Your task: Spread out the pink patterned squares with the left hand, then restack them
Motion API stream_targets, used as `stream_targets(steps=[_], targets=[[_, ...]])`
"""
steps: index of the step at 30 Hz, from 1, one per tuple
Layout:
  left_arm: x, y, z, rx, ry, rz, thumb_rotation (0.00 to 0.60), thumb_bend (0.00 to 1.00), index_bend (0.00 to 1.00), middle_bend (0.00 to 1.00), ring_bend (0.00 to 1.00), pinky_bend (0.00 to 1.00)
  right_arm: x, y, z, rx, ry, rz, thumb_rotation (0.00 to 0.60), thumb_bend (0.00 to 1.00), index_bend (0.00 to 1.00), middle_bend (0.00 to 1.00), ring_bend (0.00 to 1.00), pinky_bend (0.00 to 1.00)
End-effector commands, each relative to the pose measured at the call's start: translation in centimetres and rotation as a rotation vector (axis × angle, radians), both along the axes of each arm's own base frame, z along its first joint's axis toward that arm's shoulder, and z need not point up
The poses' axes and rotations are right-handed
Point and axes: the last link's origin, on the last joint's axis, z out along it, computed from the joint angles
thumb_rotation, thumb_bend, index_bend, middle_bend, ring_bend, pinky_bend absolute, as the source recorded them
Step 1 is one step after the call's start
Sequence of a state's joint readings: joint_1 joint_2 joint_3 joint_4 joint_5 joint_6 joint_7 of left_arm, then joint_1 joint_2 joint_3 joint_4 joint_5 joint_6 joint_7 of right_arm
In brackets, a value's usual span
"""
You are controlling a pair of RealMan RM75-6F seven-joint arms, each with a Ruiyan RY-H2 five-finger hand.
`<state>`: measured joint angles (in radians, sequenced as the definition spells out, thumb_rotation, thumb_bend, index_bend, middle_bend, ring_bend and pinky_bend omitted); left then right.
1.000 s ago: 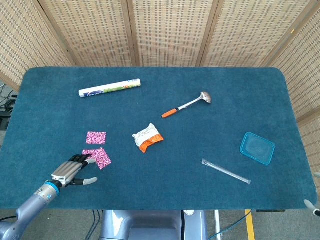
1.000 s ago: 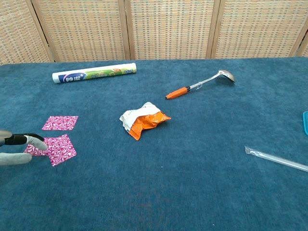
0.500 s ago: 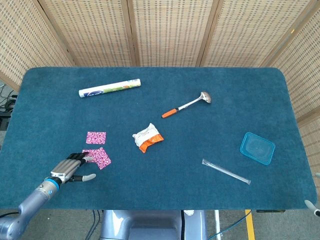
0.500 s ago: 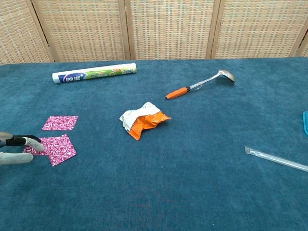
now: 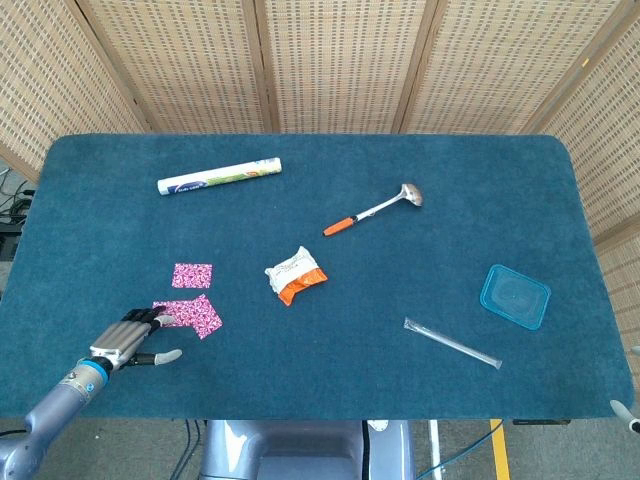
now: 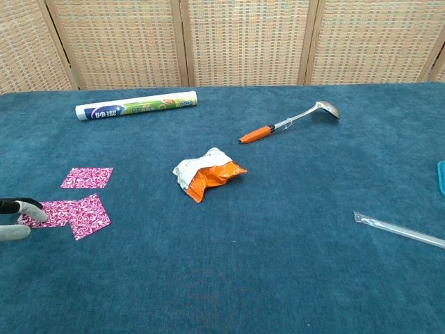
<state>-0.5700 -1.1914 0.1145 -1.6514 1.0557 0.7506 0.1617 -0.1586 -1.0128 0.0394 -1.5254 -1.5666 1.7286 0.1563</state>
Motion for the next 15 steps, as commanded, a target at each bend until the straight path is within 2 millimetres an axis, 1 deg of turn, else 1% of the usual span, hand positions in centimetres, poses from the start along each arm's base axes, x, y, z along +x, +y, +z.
stream_targets(steps=[1, 8, 15], targets=[[-0.3, -0.2, 0.3, 0.005, 0.008, 0.008, 0.04, 0.0, 0.12, 0.0, 0.0, 0.0, 0.0, 0.0, 0.0, -0.001, 0.001, 0.001, 0.6, 0.01, 0.3, 0.26, 0.0, 0.0], [-1.1, -0.6, 0.8, 0.002, 0.028, 0.029, 0.041, 0.0, 0.12, 0.0, 0.0, 0.0, 0.1, -0.1, 0.0, 0.0, 0.001, 0.004, 0.6, 0.01, 0.3, 0.26, 0.0, 0.0], [-0.9, -0.7, 1.5, 0.031, 0.017, 0.013, 0.039, 0.0, 0.12, 0.0, 0.0, 0.0, 0.2, -0.1, 0.0, -0.001, 0.002, 0.006, 0.6, 0.01, 0.3, 0.26, 0.0, 0.0]])
